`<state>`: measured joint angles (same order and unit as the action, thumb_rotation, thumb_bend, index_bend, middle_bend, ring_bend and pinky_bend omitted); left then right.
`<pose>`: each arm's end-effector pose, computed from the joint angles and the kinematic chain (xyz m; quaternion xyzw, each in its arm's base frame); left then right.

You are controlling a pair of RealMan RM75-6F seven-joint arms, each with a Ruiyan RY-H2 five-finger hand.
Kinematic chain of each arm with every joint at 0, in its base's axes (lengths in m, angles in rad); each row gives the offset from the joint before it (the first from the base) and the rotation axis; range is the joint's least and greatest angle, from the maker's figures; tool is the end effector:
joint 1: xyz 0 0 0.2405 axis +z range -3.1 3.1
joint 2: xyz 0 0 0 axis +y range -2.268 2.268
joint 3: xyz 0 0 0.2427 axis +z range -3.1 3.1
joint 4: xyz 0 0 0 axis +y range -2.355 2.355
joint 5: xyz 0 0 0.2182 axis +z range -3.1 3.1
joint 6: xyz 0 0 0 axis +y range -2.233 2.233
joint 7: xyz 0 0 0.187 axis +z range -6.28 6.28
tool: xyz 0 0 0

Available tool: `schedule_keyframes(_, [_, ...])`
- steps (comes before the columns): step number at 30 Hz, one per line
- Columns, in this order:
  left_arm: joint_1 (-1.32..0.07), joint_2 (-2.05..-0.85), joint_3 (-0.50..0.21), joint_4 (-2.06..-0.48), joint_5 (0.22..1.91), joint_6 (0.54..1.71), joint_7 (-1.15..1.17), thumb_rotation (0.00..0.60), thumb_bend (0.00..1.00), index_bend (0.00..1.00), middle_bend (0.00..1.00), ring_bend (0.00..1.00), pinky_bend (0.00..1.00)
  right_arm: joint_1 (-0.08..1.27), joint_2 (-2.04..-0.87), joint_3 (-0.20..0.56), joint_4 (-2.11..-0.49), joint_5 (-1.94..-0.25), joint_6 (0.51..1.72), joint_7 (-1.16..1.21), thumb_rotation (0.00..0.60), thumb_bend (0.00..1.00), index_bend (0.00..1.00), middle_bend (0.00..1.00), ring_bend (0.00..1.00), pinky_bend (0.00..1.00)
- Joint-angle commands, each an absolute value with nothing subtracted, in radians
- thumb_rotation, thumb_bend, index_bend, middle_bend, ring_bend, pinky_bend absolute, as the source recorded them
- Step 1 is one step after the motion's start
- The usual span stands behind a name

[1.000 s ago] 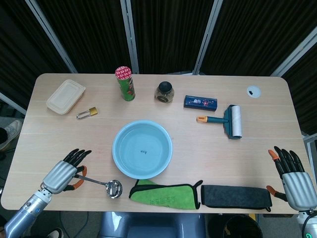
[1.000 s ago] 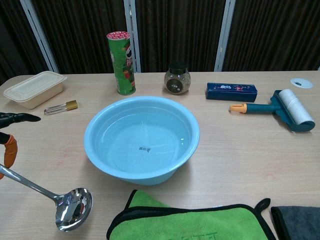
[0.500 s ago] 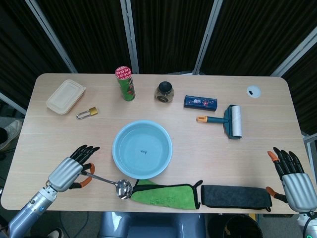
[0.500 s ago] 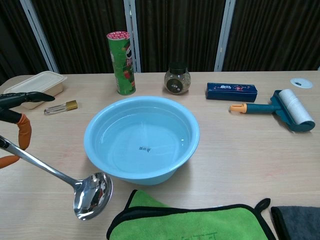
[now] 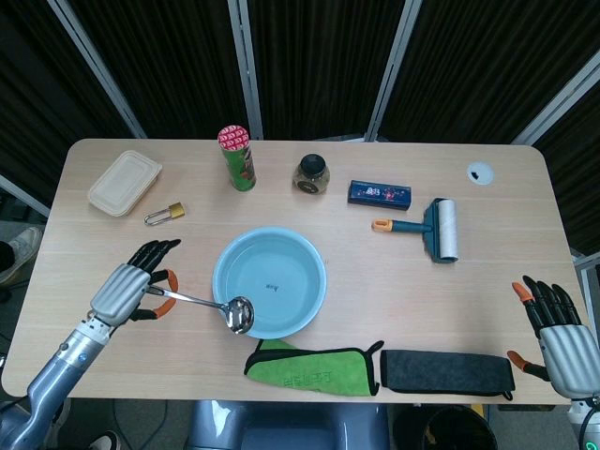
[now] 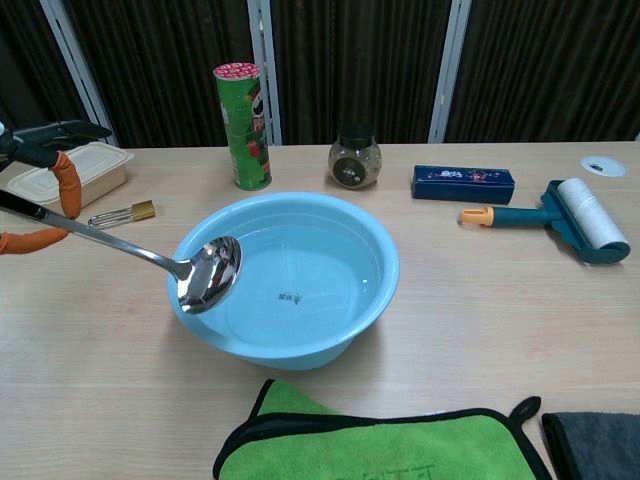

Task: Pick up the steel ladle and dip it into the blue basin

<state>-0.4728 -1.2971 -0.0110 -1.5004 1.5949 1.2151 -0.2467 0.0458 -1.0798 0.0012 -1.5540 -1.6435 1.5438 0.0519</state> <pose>-0.2079 0.3067 0.0398 -0.6985 -0.4181 -0.4596 0.3550 -0.3017 -0.2007 0.1535 0.6350 -0.3546 0.3910 0.5641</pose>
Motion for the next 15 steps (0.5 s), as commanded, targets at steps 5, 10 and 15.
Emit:
schedule_keyframes(5, [-0.525, -1.352, -0.069, -1.427, 1.512, 1.136, -0.219, 0.600, 0.41, 0.69, 0.00, 0.00, 0.00, 0.039, -1.081, -0.002, -1.555, -1.660, 1.569, 0.051, 0.600, 0.00, 0.00, 0.00, 0.00, 0.00])
schedule_keyframes(10, [-0.575, -1.400, -0.106, -1.381, 1.470, 1.071, -0.193, 0.600, 0.41, 0.69, 0.00, 0.00, 0.00, 0.040, -1.080, 0.009, -1.553, -1.651, 1.577, 0.070, 0.600, 0.00, 0.00, 0.00, 0.00, 0.00])
schedule_keyframes(15, [-0.625, -1.464, -0.137, -1.322, 1.430, 1.019, -0.153, 0.600, 0.41, 0.69, 0.00, 0.00, 0.00, 0.043, -1.072, 0.018, -1.543, -1.630, 1.569, 0.103, 0.600, 0.00, 0.00, 0.00, 0.00, 0.00])
